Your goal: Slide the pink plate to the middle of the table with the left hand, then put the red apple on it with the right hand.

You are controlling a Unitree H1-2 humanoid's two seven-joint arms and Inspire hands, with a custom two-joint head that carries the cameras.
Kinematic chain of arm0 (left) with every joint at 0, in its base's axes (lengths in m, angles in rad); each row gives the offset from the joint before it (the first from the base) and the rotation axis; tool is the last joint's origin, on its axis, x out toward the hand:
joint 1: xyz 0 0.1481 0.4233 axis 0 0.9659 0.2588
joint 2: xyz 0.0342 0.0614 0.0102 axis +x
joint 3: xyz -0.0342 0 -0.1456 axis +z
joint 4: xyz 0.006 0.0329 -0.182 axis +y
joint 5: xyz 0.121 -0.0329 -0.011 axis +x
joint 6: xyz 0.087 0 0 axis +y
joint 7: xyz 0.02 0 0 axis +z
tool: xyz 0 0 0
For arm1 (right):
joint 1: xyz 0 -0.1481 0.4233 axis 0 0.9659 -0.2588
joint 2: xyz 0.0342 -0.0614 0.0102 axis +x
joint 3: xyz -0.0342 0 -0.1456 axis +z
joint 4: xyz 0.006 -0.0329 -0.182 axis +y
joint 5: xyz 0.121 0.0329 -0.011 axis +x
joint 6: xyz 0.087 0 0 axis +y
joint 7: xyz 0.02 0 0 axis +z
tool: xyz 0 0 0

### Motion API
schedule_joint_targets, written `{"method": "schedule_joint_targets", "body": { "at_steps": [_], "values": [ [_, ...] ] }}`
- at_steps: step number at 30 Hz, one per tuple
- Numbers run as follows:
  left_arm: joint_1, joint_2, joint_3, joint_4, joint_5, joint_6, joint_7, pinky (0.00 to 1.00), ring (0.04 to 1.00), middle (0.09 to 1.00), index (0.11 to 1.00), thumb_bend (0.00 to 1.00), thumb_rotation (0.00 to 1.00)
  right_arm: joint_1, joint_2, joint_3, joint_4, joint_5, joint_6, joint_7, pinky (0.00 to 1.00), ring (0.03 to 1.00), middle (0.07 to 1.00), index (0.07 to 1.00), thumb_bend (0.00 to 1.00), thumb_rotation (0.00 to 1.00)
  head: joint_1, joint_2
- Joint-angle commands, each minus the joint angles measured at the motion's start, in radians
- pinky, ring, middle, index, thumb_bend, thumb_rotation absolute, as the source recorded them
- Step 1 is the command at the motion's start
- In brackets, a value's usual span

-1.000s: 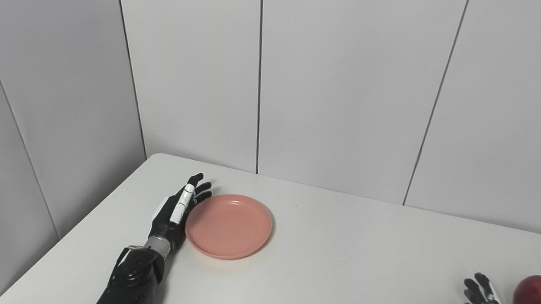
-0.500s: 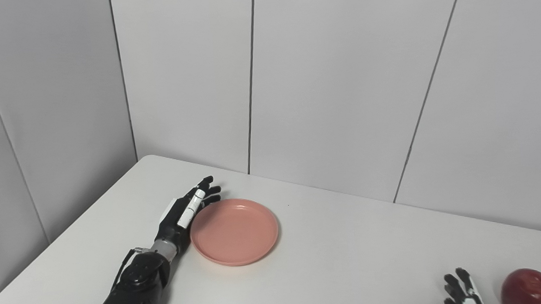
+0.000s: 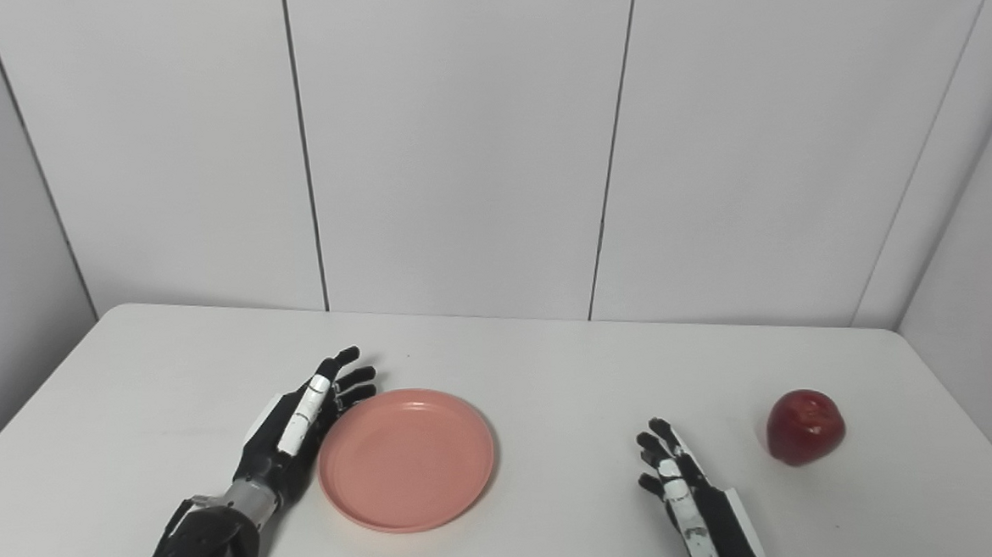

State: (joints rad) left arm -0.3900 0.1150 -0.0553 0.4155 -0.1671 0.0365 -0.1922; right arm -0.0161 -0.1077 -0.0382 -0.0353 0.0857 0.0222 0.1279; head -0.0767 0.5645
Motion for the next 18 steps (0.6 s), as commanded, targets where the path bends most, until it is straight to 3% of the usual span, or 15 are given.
{"method": "schedule_joint_targets", "body": {
  "at_steps": [1, 8, 18],
  "values": [
    [0.001, -0.024, -0.031, -0.04, 0.004, 0.054, -0.043, 0.85, 0.847, 0.864, 0.897, 0.72, 0.88, 0.003, 0.02, 0.01, -0.013, -0.004, 0.017, -0.016, 0.89, 0.929, 0.9, 0.93, 0.86, 0.95, -0.027, 0.005],
    [0.014, -0.039, -0.062, -0.113, 0.008, 0.115, -0.041, 0.86, 0.853, 0.87, 0.9, 0.7, 0.87, -0.001, 0.029, 0.025, -0.036, -0.03, 0.041, -0.032, 0.88, 0.927, 0.903, 0.929, 0.85, 0.97, -0.036, 0.013],
    [0.022, -0.069, -0.077, -0.131, 0.008, 0.141, -0.036, 0.89, 0.876, 0.888, 0.912, 0.68, 0.89, 0.0, 0.028, 0.033, -0.054, -0.023, 0.056, -0.038, 0.88, 0.929, 0.902, 0.926, 0.83, 0.96, -0.042, 0.025]
  ]
}}
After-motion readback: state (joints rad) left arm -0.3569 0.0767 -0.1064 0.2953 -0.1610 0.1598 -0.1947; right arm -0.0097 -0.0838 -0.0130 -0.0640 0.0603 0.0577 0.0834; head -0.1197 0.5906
